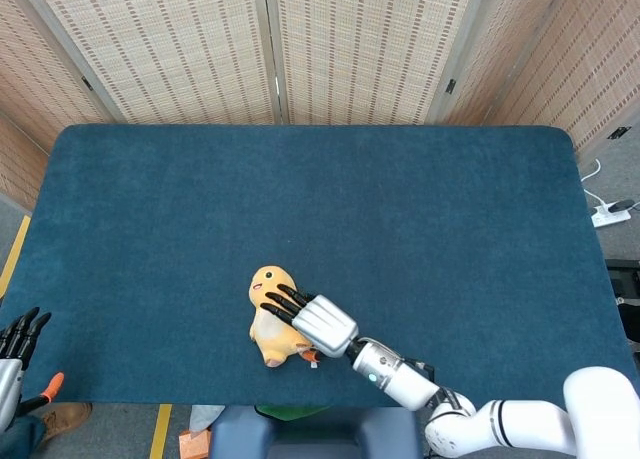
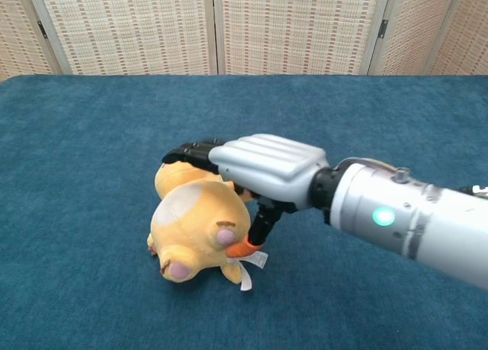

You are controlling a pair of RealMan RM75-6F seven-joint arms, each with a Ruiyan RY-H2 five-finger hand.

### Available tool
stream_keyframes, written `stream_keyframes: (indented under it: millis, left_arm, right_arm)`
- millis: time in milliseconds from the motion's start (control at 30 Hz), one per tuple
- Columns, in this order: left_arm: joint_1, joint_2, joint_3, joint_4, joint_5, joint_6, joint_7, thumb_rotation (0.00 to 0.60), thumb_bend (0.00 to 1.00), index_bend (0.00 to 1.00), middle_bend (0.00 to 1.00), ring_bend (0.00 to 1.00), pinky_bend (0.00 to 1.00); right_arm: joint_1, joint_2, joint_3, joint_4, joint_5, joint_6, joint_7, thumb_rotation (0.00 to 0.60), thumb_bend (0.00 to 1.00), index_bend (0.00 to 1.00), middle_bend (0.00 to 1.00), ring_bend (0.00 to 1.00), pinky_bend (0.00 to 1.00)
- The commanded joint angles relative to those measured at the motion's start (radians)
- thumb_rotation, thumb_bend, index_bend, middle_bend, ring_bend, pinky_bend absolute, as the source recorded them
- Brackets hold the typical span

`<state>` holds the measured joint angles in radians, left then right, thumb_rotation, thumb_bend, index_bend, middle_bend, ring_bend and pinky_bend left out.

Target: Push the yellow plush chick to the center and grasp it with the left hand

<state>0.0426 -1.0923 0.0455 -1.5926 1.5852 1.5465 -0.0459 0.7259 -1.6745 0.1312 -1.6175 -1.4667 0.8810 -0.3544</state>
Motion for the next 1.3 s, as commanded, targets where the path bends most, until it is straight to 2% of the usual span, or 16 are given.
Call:
stream_keyframes:
  millis: [33,100,200,333,433,567,700,900,1100,1300]
  left_arm:
    - [-0.002,-0.027,0.005,0.023,0.044,0.026,0.005,0.600,0.32,0.00,0.00,0.00,0.17]
    - [-0.012,-0.051,0.013,0.046,0.097,0.043,-0.024,0.600,0.32,0.00,0.00,0.00,0.18]
    - [-0.036,-0.073,0.031,0.057,0.172,0.043,-0.038,0.600,0.31,0.00,0.00,0.00,0.20]
    - [-0.073,-0.129,0.018,-0.014,0.246,0.008,0.205,0.600,0.29,0.00,0.08,0.11,0.34]
    - [-0.135,-0.166,0.019,-0.108,0.288,-0.106,0.330,0.600,0.27,0.00,0.09,0.11,0.32]
    - [-0.221,-0.253,-0.030,-0.210,0.249,-0.284,0.535,0.600,0.26,0.02,0.07,0.08,0.26]
    - [-0.306,-0.381,-0.083,-0.263,0.178,-0.436,0.674,0.600,0.25,0.00,0.03,0.01,0.20]
    - [-0.410,-0.532,-0.150,-0.255,0.059,-0.575,0.778,0.600,0.25,0.00,0.02,0.00,0.18]
    - [-0.484,-0.618,-0.181,-0.206,-0.065,-0.660,0.876,0.600,0.25,0.00,0.02,0.00,0.18]
    - [-0.550,-0.689,-0.216,-0.090,-0.210,-0.697,0.932,0.600,0.25,0.02,0.02,0.00,0.18]
  right_arm:
    - [-0.094,0.175,-0.081,-0.177,-0.076,0.132,0.000,0.600,0.05,0.00,0.00,0.00,0.00]
    - [-0.144,0.263,-0.130,-0.226,-0.142,0.210,0.048,0.600,0.05,0.00,0.00,0.00,0.00]
    - [-0.216,0.376,-0.205,-0.232,-0.237,0.329,0.136,0.600,0.05,0.00,0.00,0.00,0.00]
    - [-0.349,0.491,-0.298,-0.124,-0.322,0.541,0.291,0.600,0.05,0.00,0.00,0.00,0.00]
    - [-0.437,0.516,-0.330,-0.005,-0.325,0.669,0.429,0.600,0.05,0.00,0.00,0.00,0.00]
    - [-0.521,0.513,-0.334,0.144,-0.310,0.787,0.575,0.600,0.05,0.00,0.00,0.00,0.00]
    - [-0.570,0.526,-0.328,0.247,-0.292,0.839,0.660,0.600,0.05,0.00,0.00,0.00,0.00]
    - [-0.613,0.520,-0.321,0.356,-0.257,0.837,0.764,0.600,0.05,0.00,0.00,0.00,0.00]
    - [-0.629,0.506,-0.312,0.431,-0.242,0.814,0.854,0.600,0.05,0.00,0.00,0.00,0.00]
    - [-0.639,0.504,-0.325,0.480,-0.284,0.821,0.941,0.600,0.05,0.00,0.00,0.00,0.00]
